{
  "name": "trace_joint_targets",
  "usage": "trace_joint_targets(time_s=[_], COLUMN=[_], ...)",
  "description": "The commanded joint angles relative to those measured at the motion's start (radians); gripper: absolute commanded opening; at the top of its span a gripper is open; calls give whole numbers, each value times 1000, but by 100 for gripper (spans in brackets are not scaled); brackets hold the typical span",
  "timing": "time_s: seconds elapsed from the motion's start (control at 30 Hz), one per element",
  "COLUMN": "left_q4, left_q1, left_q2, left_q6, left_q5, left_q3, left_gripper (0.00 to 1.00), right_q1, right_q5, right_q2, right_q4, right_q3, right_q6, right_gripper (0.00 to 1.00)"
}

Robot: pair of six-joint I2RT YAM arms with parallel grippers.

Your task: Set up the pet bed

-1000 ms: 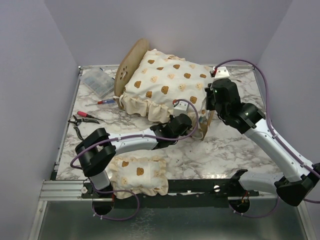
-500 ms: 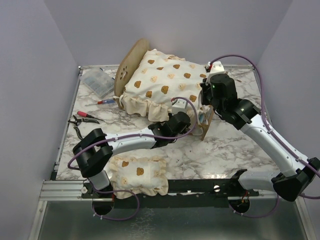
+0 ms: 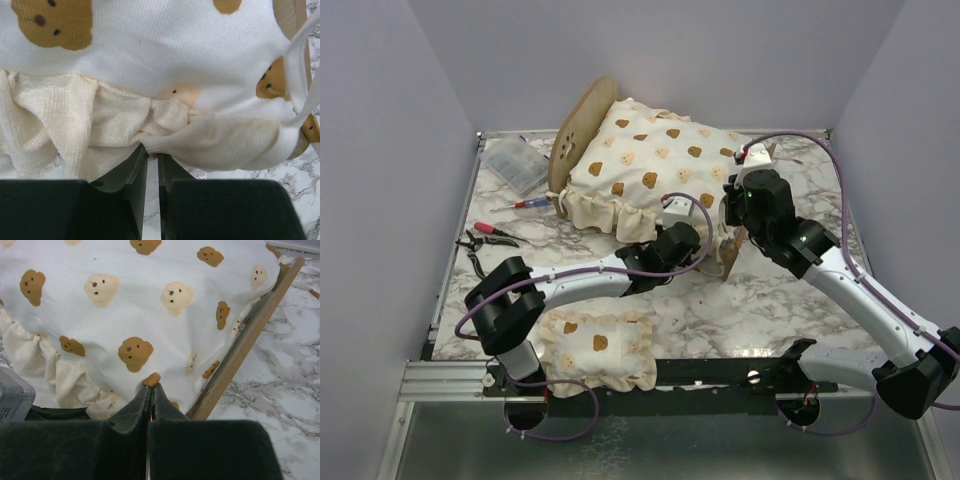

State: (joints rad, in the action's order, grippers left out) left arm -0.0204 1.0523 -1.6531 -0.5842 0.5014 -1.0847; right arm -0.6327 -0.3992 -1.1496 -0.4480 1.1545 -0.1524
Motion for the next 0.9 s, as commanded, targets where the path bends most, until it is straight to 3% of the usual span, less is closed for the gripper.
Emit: trace_joint_targets(time_s=[0.0, 0.3, 0.53, 0.87], left_q4=[-9, -9, -12, -22], left_q1=[-8, -11, -14, -23], left_q2=[33, 45, 48, 69], left_q6=[-8, -12, -18, -39], left_q5=[-3, 0, 2, 9], left_q3=[-4, 1, 6, 30], left_gripper=[15, 15, 15, 15], right_q1=[14, 17, 24, 33], right_q5=[30, 114, 85, 161], right_q2=[12, -86, -94, -64], right_q4=[135, 140, 186, 393], right_q3=[-56, 88, 61, -109], right_q6=[-25, -109, -151, -302], right_gripper=[1, 1, 1, 1])
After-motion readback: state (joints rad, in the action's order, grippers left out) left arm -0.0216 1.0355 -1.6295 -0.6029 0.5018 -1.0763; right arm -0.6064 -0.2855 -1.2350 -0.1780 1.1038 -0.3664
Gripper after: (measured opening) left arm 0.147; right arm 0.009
